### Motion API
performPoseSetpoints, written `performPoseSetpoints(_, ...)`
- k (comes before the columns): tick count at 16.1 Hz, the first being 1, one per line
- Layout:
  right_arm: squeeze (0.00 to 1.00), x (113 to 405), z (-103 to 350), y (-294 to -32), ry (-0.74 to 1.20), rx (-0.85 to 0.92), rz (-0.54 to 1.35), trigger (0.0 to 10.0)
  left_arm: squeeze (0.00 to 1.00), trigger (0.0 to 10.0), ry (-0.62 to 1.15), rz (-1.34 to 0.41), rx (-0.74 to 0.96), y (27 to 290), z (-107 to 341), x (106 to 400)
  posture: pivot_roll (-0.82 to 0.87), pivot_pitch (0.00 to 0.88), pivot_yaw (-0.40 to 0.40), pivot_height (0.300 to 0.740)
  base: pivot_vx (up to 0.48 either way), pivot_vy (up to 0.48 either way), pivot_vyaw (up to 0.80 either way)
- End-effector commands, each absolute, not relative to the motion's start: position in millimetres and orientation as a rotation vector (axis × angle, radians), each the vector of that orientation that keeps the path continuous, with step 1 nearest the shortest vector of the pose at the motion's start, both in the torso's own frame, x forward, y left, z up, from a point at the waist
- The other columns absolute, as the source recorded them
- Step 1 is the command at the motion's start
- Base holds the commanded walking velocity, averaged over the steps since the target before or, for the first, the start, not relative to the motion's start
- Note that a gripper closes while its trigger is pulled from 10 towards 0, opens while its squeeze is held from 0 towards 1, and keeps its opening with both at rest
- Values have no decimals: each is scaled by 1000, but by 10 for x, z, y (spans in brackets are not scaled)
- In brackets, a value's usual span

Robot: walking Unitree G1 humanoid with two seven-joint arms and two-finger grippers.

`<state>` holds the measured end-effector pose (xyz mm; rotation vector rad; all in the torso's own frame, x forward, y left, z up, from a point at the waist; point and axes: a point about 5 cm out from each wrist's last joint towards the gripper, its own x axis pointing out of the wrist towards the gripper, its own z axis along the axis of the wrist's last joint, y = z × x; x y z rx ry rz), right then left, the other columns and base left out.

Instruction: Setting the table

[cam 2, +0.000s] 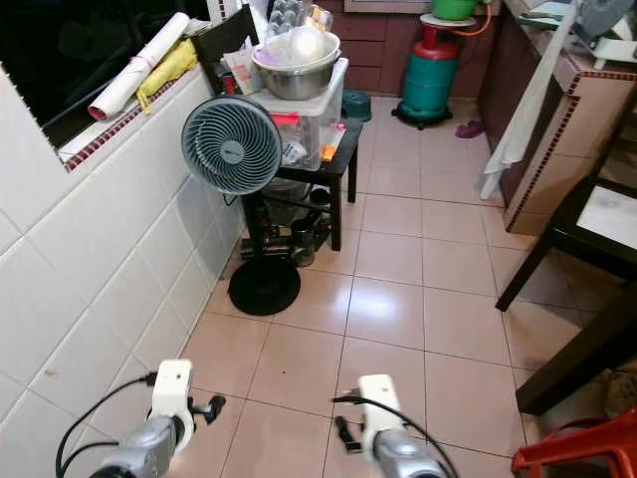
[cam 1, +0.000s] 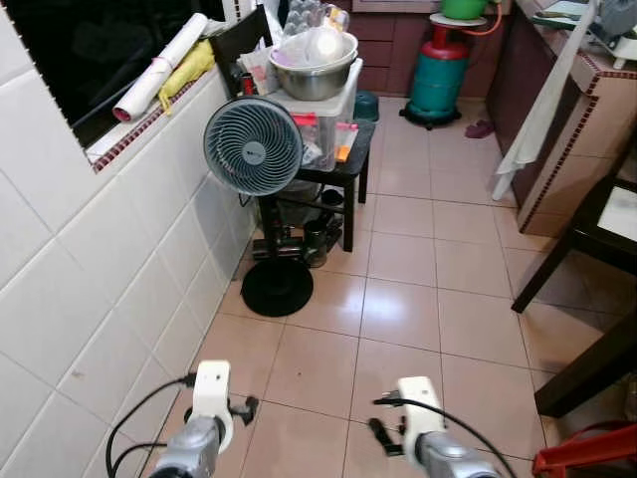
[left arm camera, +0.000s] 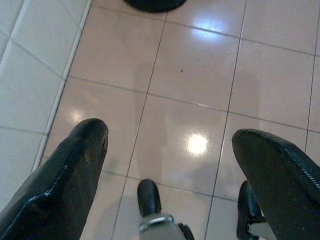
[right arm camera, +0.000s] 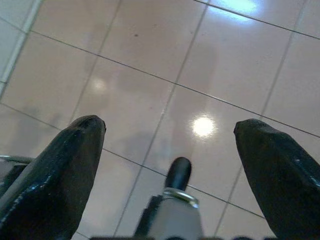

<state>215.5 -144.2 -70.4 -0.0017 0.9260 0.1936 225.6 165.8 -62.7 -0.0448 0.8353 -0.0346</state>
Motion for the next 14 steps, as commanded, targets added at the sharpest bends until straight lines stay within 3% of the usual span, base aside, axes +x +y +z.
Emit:
performPoseSetpoints(1, 0, 2100, -735, -1437, 947, 5, 199, 10000, 0, 10000, 833, -36, -47, 1660, -621, 2266, -8, 0, 36, 740, 0, 0, 0)
performPoseSetpoints(4, 0, 2112, -726, -1537, 940, 5, 170, 10000, 0, 10000, 821, -25, -62, 1663, -604, 2290, -16, 0, 34, 740, 0, 0, 0)
performPoseSetpoints(7, 0, 2362, -563, -1601, 834, -61, 171, 10000, 0, 10000, 771, -58, -62, 1687, -535, 2378, -22, 0, 29, 740, 0, 0, 0)
performPoseSetpoints(11, 0, 2898, -110, -1567, 587, -14, 201, 10000, 0, 10000, 553, -143, -63, 1778, -221, 2702, -3, 0, 13, 740, 0, 0, 0)
performPoseSetpoints(12, 0, 3066, 92, -1526, 493, 89, 284, 10000, 0, 10000, 448, -193, -4, 1826, -53, 2832, 5, 0, 7, 740, 0, 0, 0)
performPoseSetpoints(14, 0, 3206, 321, -1619, 374, 59, 324, 10000, 0, 10000, 314, -242, 13, 1867, 144, 2929, 3, 0, 4, 740, 0, 0, 0)
